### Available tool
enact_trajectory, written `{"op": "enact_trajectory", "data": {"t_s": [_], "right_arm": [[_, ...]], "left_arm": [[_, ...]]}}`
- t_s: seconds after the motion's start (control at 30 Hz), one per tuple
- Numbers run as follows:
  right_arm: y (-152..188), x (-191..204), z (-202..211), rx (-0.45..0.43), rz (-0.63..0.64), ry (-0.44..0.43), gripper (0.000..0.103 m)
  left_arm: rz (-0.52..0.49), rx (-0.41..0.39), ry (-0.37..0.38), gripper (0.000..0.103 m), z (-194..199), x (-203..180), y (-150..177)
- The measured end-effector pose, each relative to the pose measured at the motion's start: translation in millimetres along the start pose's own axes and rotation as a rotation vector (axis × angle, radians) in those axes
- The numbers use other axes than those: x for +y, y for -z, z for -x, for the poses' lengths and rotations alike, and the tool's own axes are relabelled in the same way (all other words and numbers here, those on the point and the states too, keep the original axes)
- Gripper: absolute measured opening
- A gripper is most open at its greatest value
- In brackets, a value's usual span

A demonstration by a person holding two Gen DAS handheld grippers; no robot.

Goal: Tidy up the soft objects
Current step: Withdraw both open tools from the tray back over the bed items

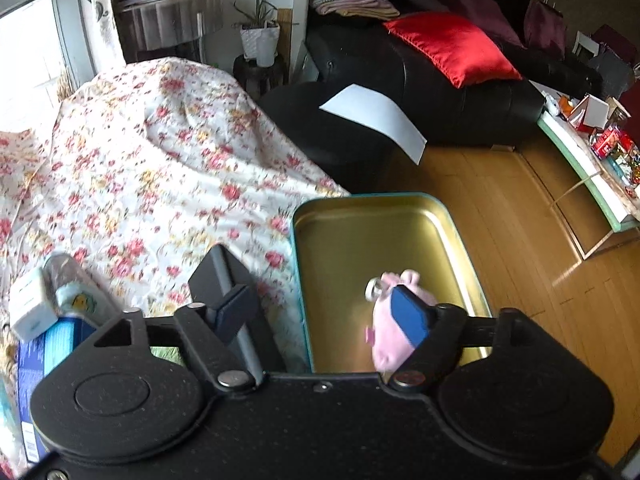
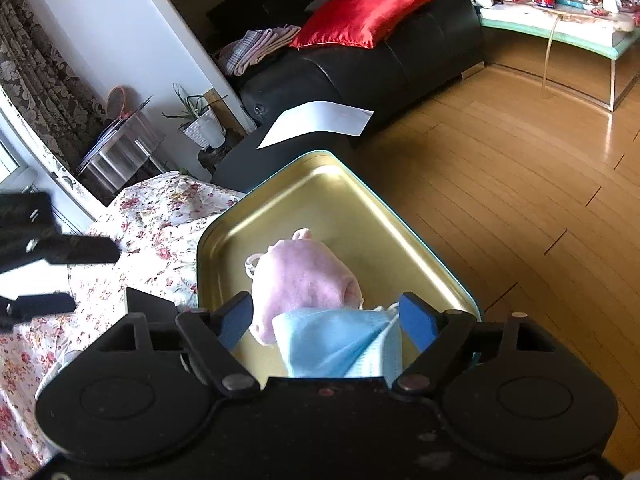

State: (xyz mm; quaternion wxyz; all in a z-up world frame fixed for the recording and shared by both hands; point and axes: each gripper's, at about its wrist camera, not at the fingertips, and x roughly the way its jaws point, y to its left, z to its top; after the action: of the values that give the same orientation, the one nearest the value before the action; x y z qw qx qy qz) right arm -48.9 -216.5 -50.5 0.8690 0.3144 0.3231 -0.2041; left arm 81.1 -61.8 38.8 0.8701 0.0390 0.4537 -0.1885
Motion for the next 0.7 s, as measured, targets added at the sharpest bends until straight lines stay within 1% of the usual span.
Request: {"op": "enact_trajectory", "data": {"t_s": [0.17, 0.4, 0.6, 0.67, 0.7], "right_arm": [[-0.6, -3.7, -3.7, 0.018, -0.030, 0.000, 0.080], [1.5, -3.5, -3.8, 0.026, -0.028, 0.012, 0.081], [5.1, 1.5, 0.8, 0.029, 0.003, 0.021, 0.081], [6.3, 3.2, 2.0, 0.027, 0.018, 0.028, 0.085], [7.2, 4.5, 2.8, 0.025, 0.026, 0.033, 0.085]], "left_arm": [[-0.015, 0.026, 0.000, 0.076, 10.5, 10.9, 13.6], [-0.001, 0.055, -0.017, 0.077, 32.0, 41.5, 35.3], [0.026, 0.074, -0.066, 0.078, 55.7, 82.0, 59.0], [0.046, 0.085, -0.092, 0.078, 63.1, 98.8, 66.5], [0.058, 0.089, -0.107, 0.078, 66.3, 107.8, 69.5]]}}
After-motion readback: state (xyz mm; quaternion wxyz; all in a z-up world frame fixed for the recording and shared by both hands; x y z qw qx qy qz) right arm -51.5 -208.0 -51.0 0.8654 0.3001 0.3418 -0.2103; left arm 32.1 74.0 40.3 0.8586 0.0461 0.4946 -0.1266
